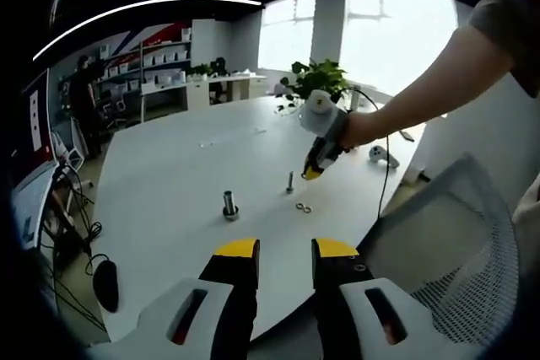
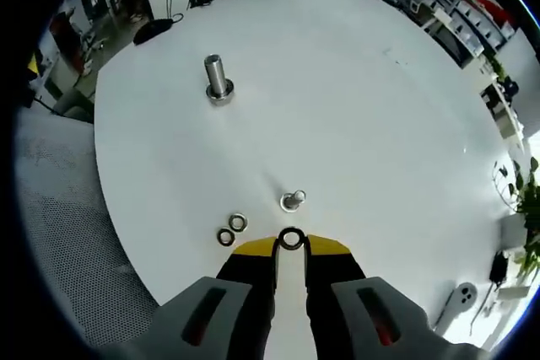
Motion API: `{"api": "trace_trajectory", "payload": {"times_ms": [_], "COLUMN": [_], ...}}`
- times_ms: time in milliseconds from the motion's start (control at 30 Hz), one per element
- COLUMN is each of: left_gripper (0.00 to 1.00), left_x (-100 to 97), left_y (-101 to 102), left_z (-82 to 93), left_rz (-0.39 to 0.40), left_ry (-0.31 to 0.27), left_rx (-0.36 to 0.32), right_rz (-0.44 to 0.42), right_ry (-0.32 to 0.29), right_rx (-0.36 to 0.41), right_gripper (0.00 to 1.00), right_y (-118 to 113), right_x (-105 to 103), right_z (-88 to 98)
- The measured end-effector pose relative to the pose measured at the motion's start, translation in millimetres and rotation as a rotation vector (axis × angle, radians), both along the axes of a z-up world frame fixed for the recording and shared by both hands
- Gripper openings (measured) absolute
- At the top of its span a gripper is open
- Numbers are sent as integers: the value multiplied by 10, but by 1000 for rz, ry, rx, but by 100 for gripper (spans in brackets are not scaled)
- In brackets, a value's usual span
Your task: Place the washer onto the threaded stud by aligning its center hole with the stud, sliding it down to the base, and recovering from edge contact or off-axis alignment until the washer reaches the visible bottom stop.
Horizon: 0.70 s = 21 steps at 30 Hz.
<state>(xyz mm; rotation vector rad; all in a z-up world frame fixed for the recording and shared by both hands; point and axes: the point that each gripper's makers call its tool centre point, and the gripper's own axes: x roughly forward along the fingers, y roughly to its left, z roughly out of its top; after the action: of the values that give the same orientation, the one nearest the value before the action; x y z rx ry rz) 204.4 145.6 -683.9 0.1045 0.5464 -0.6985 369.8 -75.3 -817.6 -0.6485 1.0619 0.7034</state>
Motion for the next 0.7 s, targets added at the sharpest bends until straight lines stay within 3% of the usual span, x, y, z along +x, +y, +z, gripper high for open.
{"api": "trace_trajectory", "payload": {"times_ms": [67,367,700], "left_gripper": [22,22,22], "left_x": [-5,-6,-8], "left_y": [-5,-13,-10], "left_z": [-1,-8,-11], "left_rz": [-2,-7,-4], "left_ry": [0,4,3], "left_rx": [-1,-3,5], "right_rz": [6,55,95], "right_ry": [5,-86,-75], "right_rx": [3,1,-15], "right_gripper": [14,14,14], "right_y": [19,130,219], "right_x": [-11,140,174], "right_z": [-1,171,118]}}
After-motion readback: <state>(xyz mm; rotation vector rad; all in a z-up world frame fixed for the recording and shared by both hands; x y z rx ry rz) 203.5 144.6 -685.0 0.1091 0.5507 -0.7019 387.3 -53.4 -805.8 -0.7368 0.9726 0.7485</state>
